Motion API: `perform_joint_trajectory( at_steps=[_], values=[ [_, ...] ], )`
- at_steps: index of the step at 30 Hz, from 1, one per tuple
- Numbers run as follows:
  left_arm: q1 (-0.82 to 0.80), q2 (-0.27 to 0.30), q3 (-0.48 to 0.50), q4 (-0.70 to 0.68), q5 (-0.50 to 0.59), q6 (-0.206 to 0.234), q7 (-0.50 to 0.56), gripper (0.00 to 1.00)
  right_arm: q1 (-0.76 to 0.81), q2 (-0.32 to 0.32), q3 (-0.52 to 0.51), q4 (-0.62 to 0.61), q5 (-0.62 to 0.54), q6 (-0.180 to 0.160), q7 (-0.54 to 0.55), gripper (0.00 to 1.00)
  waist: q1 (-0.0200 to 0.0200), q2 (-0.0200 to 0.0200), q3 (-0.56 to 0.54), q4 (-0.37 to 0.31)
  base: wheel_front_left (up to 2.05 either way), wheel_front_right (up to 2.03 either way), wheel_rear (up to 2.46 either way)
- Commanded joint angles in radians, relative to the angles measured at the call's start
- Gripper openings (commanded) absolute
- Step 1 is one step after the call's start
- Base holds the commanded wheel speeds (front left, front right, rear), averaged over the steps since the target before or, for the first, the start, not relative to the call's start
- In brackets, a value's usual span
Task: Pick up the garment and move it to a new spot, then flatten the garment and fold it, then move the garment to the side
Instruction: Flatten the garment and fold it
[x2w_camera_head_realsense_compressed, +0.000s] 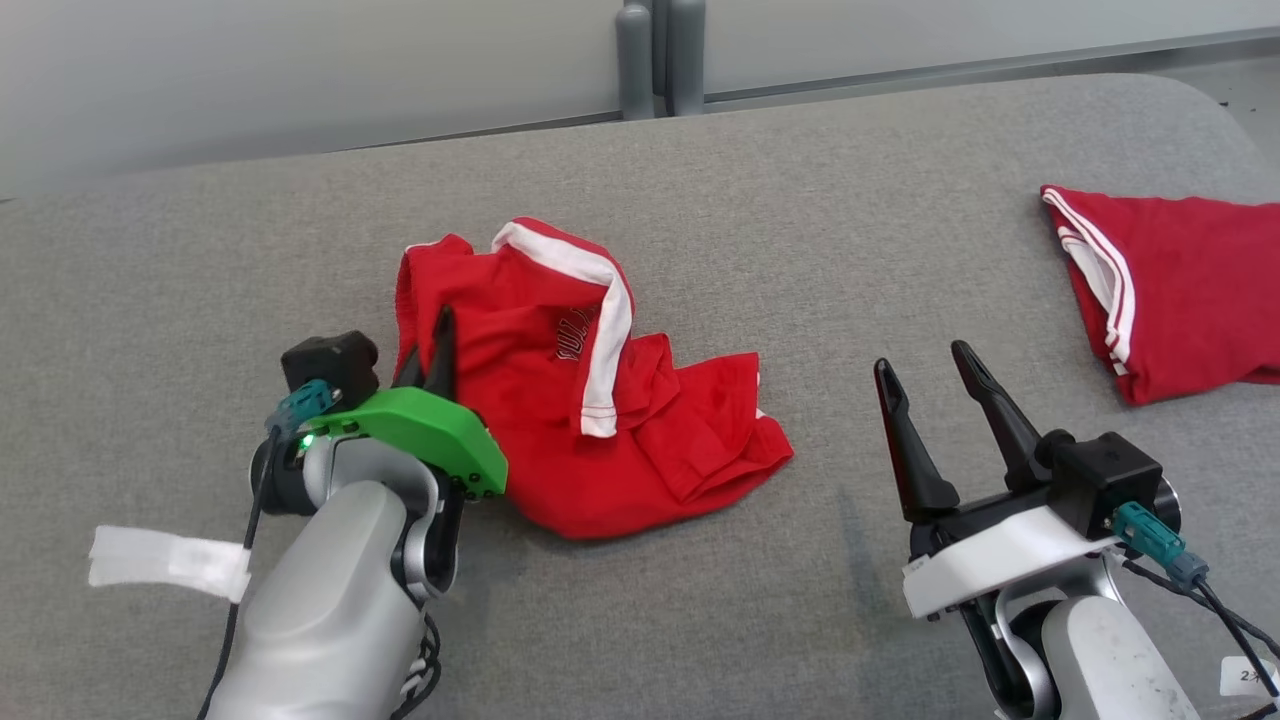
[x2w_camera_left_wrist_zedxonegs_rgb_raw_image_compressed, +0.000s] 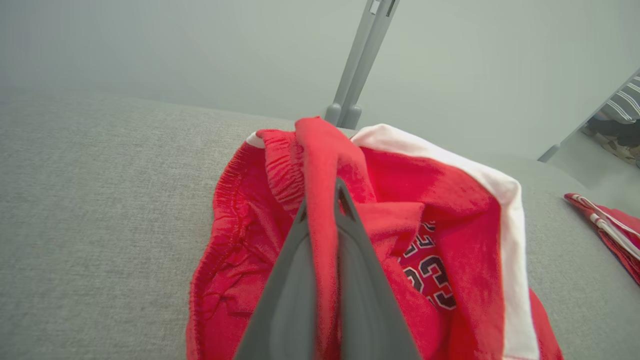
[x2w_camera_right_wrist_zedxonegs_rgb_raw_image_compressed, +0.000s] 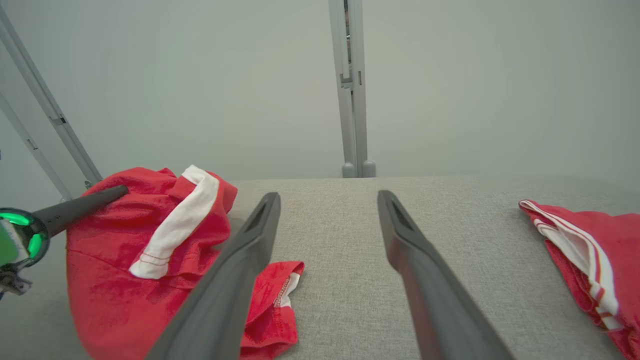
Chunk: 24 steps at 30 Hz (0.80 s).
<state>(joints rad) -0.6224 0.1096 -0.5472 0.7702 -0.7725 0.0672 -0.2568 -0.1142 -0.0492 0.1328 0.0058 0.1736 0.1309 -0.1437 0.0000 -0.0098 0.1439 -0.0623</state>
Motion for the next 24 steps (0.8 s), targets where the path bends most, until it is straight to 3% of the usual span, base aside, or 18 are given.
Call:
perform_joint_trajectory(
  at_steps=[1,6,13,23,24],
  values=[
    [0.042,0.020,0.015,-0.037,0.006,0.020,-0.005,0.00,0.009,-0.003,-0.004,0.004,0.005,0.000,-0.008,1.00,0.0000,0.0098,-0.012,0.032,0.00,0.00,0.00],
    [0.172,0.056,0.065,-0.173,0.004,0.074,-0.008,0.00,0.014,-0.003,0.000,0.011,0.007,0.000,-0.006,1.00,0.0000,0.0098,-0.019,0.063,0.00,0.00,0.00],
    [0.313,0.061,0.107,-0.267,-0.007,0.118,-0.009,0.00,0.014,-0.003,0.020,0.022,0.016,0.000,-0.003,1.00,0.0000,0.0098,-0.023,0.071,0.00,0.00,0.00],
    [0.436,0.024,0.134,-0.264,0.005,0.127,-0.009,0.00,0.019,-0.003,0.054,0.043,0.020,0.000,0.006,1.00,0.0000,0.0098,-0.026,0.069,0.00,0.00,0.00],
    [0.438,0.023,0.137,-0.263,0.011,0.127,-0.009,0.17,0.019,-0.003,0.061,0.045,0.023,0.000,0.006,1.00,0.0000,0.0098,-0.027,0.070,0.00,0.00,0.00]
  ],
)
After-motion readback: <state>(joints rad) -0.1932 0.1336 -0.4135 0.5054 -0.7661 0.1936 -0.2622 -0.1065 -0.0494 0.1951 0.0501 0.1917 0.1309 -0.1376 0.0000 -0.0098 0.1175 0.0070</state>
